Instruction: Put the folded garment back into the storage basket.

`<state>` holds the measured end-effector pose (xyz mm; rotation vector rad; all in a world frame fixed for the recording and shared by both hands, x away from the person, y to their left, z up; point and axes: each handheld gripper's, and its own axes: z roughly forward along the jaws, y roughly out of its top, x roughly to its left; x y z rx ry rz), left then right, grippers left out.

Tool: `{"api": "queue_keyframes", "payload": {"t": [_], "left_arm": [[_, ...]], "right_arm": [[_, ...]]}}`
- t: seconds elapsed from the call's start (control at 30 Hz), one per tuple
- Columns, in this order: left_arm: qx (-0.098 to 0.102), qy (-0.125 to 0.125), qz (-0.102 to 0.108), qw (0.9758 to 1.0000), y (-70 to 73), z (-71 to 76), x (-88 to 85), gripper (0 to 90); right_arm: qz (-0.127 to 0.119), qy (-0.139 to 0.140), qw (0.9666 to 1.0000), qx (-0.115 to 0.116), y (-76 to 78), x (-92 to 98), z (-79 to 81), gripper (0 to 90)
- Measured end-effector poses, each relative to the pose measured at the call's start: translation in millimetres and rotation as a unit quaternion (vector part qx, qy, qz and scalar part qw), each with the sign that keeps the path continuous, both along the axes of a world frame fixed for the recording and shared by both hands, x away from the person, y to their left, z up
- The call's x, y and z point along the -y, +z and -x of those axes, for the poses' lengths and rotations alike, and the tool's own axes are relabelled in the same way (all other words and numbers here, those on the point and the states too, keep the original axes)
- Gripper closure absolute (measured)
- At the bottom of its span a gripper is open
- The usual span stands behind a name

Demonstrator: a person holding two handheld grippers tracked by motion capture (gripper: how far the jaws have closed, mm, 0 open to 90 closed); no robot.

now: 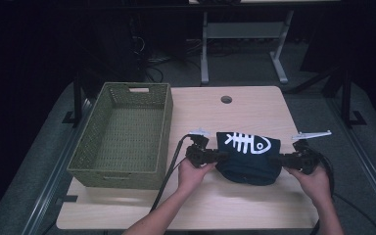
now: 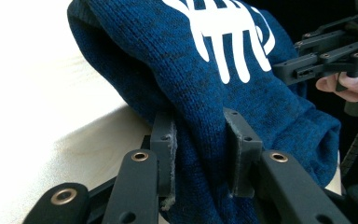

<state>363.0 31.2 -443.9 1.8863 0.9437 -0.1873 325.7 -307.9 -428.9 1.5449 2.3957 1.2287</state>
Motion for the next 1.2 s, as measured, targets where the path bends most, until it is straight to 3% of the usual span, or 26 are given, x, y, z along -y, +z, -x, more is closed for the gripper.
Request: {"api": "queue_keyframes", "payload": {"t": [1.2], "left_arm": [[0.023, 0.001, 0.036, 0.9991, 48.5, 8.6, -21.7, 68.7]], "right_arm": [[-0.009, 0.014, 0.9990, 0.043, 46.8, -13.2, 9.8, 70.2]]}}
